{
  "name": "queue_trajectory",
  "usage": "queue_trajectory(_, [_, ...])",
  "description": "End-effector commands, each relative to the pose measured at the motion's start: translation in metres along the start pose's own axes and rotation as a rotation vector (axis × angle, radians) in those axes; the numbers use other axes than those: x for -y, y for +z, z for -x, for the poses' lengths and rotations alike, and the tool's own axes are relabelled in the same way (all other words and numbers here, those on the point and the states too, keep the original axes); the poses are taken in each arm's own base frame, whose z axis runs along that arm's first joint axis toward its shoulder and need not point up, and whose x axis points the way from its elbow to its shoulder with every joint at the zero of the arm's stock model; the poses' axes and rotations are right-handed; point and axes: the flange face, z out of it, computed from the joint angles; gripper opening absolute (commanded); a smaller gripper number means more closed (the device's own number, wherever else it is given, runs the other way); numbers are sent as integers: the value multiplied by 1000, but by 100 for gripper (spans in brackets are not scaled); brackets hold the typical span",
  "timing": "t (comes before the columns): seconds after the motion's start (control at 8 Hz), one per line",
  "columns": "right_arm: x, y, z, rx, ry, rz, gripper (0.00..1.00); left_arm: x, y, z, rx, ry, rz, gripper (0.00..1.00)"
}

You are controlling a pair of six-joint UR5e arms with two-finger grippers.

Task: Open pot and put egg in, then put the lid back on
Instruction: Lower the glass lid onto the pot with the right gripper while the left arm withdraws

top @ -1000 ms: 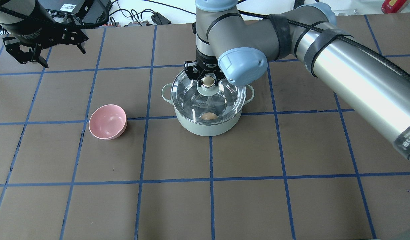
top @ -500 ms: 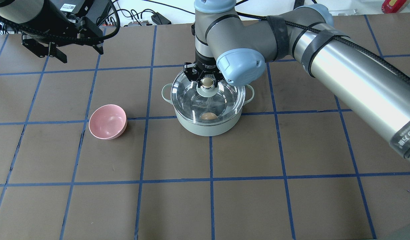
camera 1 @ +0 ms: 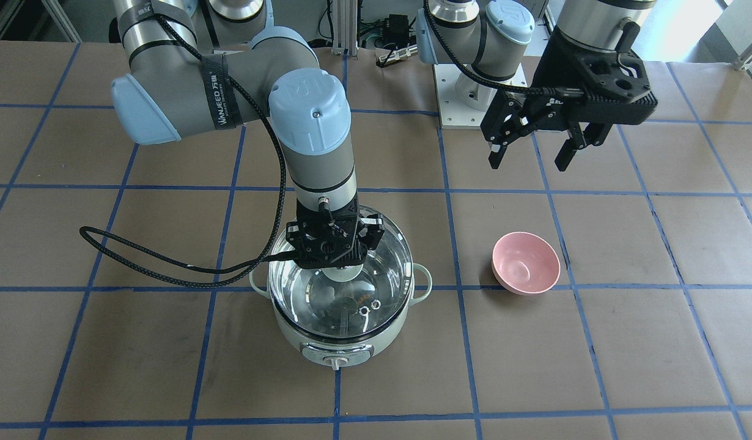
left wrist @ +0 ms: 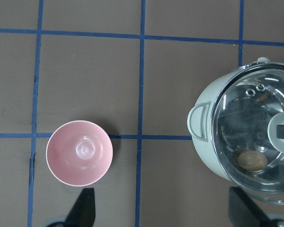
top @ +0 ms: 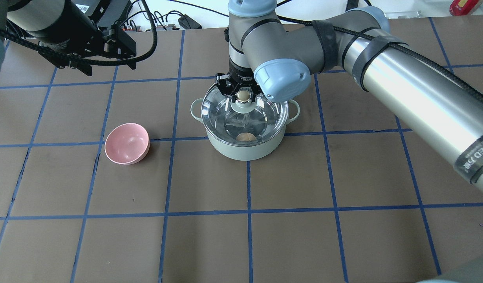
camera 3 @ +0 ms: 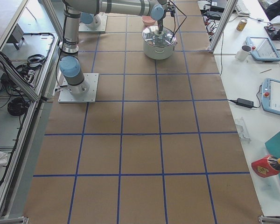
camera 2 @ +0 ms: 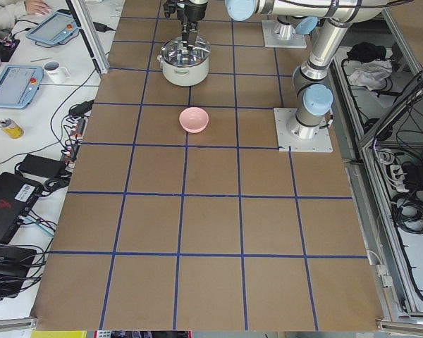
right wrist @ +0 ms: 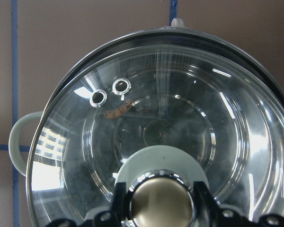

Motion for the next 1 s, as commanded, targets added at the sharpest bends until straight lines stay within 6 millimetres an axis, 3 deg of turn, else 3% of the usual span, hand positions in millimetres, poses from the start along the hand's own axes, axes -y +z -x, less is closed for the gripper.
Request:
queue_trajectory(0.0, [2, -12, 1, 7, 1, -25, 0, -7, 1, -20, 35, 45, -1, 100])
queue_trajectory(0.88, [6, -4, 1, -5, 2, -22, 0, -12, 10, -16, 100, 34, 61, 100])
